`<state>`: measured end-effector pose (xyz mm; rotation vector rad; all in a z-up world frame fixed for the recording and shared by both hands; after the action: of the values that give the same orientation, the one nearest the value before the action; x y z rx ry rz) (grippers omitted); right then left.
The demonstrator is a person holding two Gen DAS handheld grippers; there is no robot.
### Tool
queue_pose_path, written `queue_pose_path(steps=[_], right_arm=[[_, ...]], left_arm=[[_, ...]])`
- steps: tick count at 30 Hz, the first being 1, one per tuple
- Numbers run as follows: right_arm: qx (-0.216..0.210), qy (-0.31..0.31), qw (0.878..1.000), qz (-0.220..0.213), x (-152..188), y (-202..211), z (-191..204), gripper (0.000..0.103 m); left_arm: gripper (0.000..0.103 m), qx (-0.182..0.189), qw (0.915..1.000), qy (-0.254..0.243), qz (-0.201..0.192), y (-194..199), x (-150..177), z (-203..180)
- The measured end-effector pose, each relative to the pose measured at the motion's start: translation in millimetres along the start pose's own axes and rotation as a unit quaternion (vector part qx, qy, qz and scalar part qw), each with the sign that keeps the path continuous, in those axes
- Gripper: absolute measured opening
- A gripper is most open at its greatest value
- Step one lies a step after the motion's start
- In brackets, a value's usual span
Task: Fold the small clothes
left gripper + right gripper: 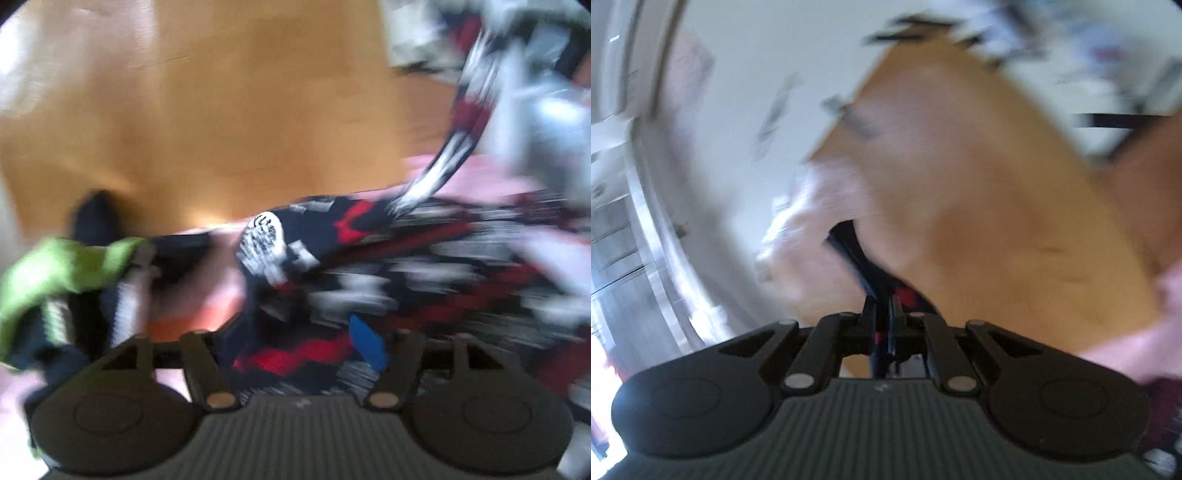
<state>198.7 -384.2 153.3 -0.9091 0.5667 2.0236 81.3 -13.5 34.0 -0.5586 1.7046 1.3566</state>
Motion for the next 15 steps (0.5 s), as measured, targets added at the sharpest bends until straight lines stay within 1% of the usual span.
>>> queue_pose_path(steps=[1, 2, 3, 4, 5, 6, 7, 8, 9, 10, 11, 12, 13, 15], right_arm=[[0.03, -0.003, 1.0, 0.001, 4.7, 13.2, -17.8, 0.009], [0.065, -0.002, 0.998, 0.008, 14.0, 28.1, -35.8, 0.009], [0.102, 0.01, 0.994, 0.021, 24.2, 38.6, -49.3, 0.013], [0.155, 0.031, 0.987, 0.037, 35.9, 49.2, -63.3, 0.014], [0.203, 0.047, 0.977, 0.055, 46.7, 57.9, -75.4, 0.017], [0.245, 0.057, 0.965, 0.074, 55.5, 66.4, -87.4, 0.029], [0.277, 0.06, 0.956, 0.08, 62.1, 74.5, -96.9, 0.034], [0.301, 0.061, 0.949, 0.078, 66.5, 80.3, -101.5, 0.034], [0.311, 0.059, 0.946, 0.072, 69.3, 83.6, -103.4, 0.034], [0.305, 0.054, 0.948, 0.066, 70.2, 84.9, -104.8, 0.034], [0.288, 0.049, 0.954, 0.064, 70.6, 79.5, -99.2, 0.034], [0.261, 0.047, 0.962, 0.07, 71.6, 67.4, -91.4, 0.034], [0.235, 0.052, 0.967, 0.083, 72.1, 54.1, -87.5, 0.034], [0.176, 0.066, 0.975, 0.117, 79.8, 12.2, -67.4, 0.034]], left_arm=[[0.079, 0.028, 0.9996, 0.006, -0.002, 11.9, 0.2, 0.0], [0.08, 0.043, 0.9989, 0.016, -0.008, 23.0, -3.4, 4.3], [0.08, 0.049, 0.9983, 0.029, -0.015, 31.5, -10.8, 12.3], [0.08, 0.049, 0.9973, 0.051, -0.019, 34.7, -20.7, 21.4], [0.081, 0.046, 0.996, 0.074, -0.019, 31.5, -30.1, 29.9], [0.081, 0.044, 0.9931, 0.108, -0.012, 24.0, -41.7, 45.1], [0.079, 0.044, 0.9904, 0.131, -0.004, 13.1, -51.1, 56.9], [0.078, 0.042, 0.9879, 0.149, 0.006, -0.9, -59.0, 69.9], [0.078, 0.044, 0.9852, 0.164, 0.02, -15.5, -63.0, 77.7], [0.078, 0.056, 0.9804, 0.183, 0.048, -37.6, -67.6, 83.9], [0.077, 0.07, 0.9754, 0.197, 0.07, -58.8, -67.6, 86.1], [0.077, 0.086, 0.9677, 0.216, 0.097, -80.3, -67.0, 88.7], [0.076, 0.096, 0.9622, 0.228, 0.114, -92.3, -64.0, 90.5], [0.073, 0.11, 0.9542, 0.245, 0.132, -117.6, -57.8, 92.5]])
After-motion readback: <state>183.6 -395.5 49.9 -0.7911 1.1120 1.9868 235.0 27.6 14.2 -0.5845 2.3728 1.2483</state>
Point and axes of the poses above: each gripper's, at about its wrist camera, not at the fingertips, and y roughly against the way its jaws point, z to its left, x to its underside, the point moved 5 cm from there along -y, roughly the way its jaws point, and after that the axes turned 6 degrees about y, right-handed, at the moved point
